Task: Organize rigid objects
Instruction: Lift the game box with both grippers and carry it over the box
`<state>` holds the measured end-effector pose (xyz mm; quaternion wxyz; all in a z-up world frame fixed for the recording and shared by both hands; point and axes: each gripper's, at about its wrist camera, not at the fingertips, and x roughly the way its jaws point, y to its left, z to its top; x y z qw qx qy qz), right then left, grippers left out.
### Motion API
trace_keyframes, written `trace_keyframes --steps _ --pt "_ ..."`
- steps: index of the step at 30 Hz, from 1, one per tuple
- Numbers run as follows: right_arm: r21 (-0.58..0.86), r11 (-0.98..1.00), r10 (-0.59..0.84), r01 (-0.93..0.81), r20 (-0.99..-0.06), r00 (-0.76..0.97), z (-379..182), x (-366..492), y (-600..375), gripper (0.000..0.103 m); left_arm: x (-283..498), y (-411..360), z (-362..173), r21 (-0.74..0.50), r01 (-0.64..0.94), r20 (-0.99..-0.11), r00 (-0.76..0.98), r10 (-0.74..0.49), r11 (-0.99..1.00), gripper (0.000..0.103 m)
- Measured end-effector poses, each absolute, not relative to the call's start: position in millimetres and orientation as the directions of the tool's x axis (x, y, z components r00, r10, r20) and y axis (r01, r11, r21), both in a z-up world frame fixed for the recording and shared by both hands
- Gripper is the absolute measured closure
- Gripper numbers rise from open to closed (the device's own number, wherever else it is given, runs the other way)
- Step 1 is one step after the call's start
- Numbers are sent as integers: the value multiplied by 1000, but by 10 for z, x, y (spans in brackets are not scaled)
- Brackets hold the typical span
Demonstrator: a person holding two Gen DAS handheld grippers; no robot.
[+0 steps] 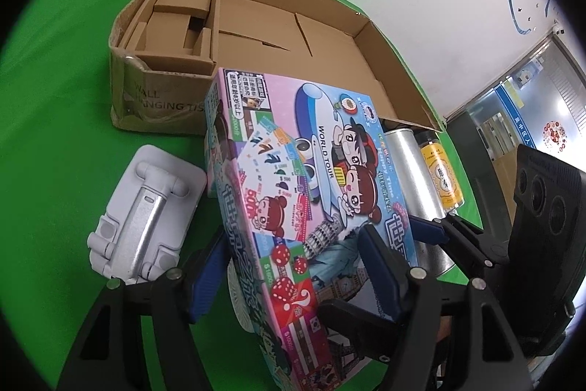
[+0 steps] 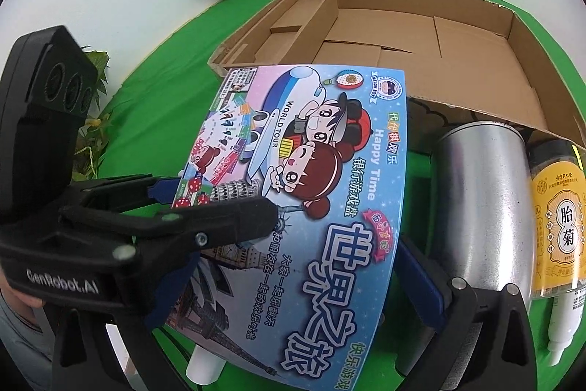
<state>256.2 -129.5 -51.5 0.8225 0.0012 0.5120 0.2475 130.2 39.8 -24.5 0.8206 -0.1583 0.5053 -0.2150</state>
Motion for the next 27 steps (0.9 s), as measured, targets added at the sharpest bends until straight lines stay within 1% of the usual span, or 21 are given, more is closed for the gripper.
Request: trace_keyframes --steps 6,12,16,27 --pt "260 876 415 -406 -834 363 -520 2528 -1305 0 1182 303 -173 -432 207 -759 443 -478 878 33" --pt "287 877 437 -384 -808 395 -471 2376 -1360 2 997 132 25 -323 243 -753 519 -404 915 33" --pt "265 887 429 -377 -775 464 -309 2255 -1396 8 895 71 239 -278 260 -719 582 -380 925 33" --pt "175 913 394 -369 -617 681 525 2102 -1660 9 953 -150 986 -211 345 -586 704 -401 915 33"
